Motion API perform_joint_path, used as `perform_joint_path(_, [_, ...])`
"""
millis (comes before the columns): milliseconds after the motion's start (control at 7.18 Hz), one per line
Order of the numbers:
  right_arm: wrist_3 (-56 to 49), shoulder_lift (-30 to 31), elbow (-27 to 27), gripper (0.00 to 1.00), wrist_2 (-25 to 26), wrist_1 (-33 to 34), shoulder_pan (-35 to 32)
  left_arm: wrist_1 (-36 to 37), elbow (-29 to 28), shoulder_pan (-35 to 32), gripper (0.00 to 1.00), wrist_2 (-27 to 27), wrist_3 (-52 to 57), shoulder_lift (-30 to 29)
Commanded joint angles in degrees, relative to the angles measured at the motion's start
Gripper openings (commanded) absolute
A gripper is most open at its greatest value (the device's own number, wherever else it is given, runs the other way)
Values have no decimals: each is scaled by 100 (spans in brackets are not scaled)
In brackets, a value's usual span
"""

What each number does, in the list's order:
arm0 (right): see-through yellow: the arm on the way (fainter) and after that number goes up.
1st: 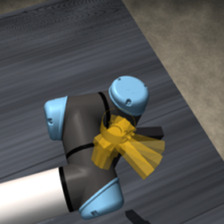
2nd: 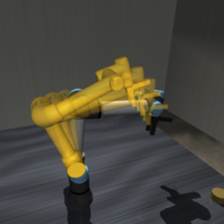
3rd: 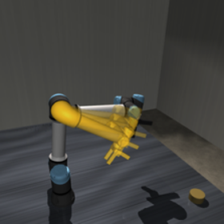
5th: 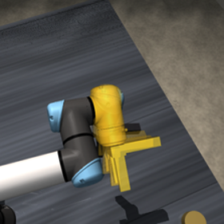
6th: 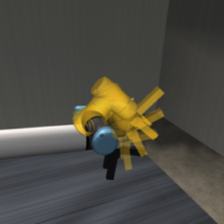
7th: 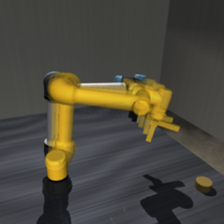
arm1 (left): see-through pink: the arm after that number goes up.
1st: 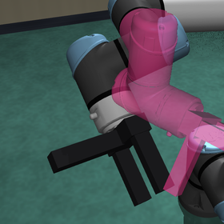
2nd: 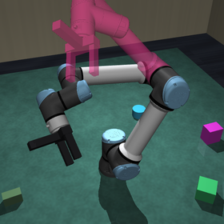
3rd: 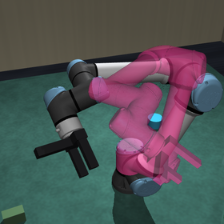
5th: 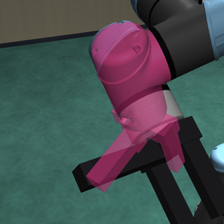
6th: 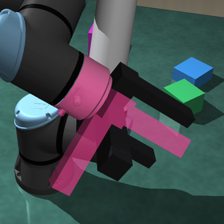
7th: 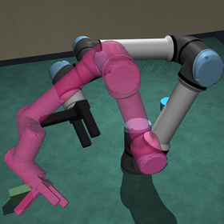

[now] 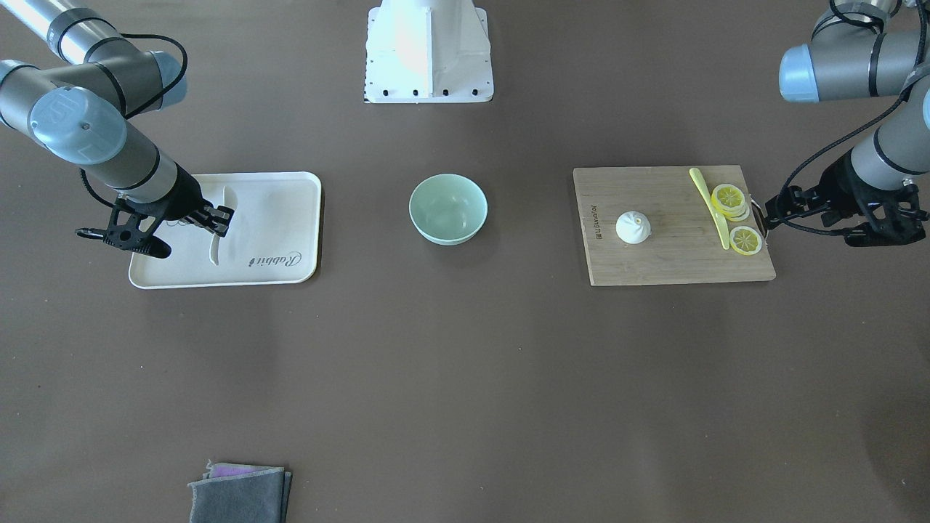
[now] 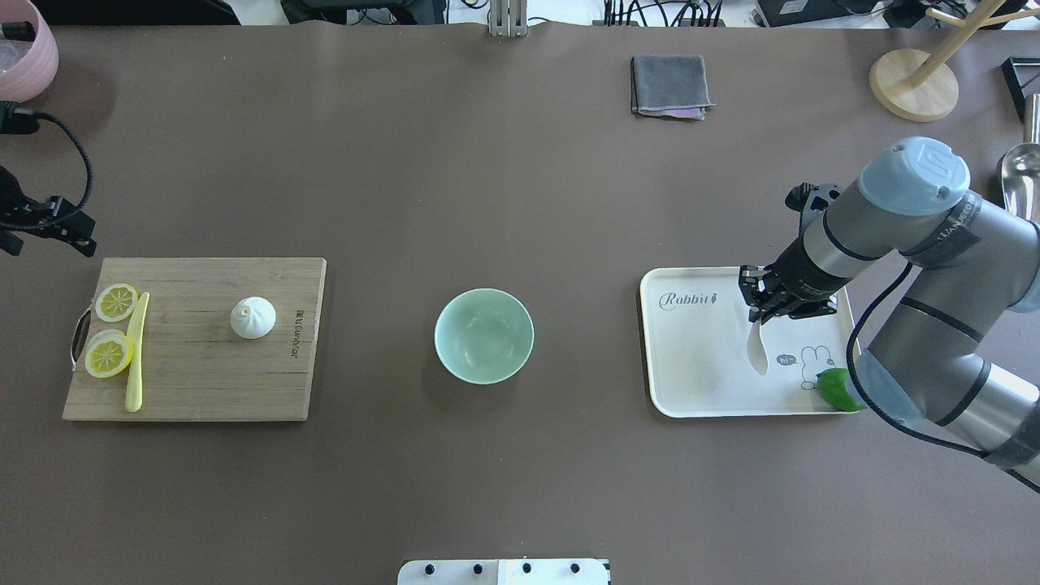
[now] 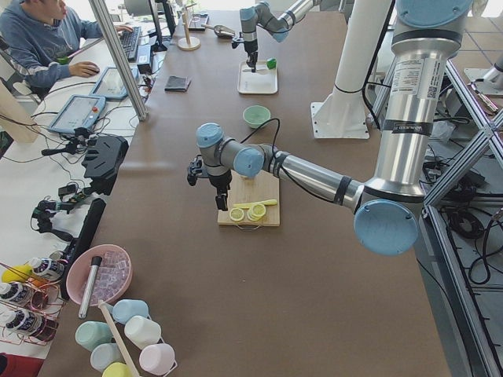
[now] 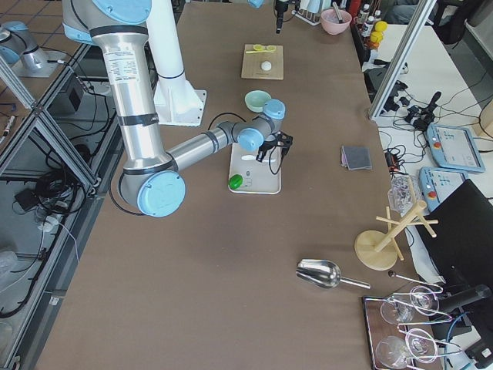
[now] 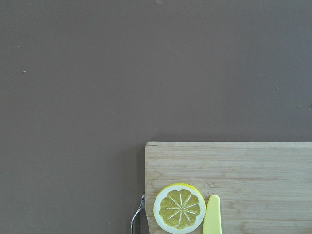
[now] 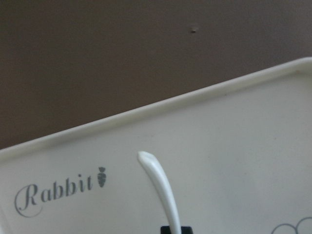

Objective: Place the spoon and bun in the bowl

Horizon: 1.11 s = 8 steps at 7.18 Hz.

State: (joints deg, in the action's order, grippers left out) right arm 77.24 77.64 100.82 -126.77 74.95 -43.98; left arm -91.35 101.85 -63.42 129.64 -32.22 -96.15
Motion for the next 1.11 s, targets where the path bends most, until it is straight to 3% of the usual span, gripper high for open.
perform_joint_path(0, [1375, -405, 130, 0, 73, 11, 160, 12, 80, -21, 98, 9, 5, 26])
perform_joint_path(279, [2694, -862, 95, 0, 791, 81, 644, 47, 134, -39, 98, 26, 5, 26])
perform_joint_path(557, [3348, -1730, 60, 0, 1151, 903, 1003, 56, 125, -39, 98, 44, -4, 35])
perform_joint_path(975, [4403, -2497, -18, 0, 1635, 1013, 1365, 47, -68, -13, 98, 26, 14, 35])
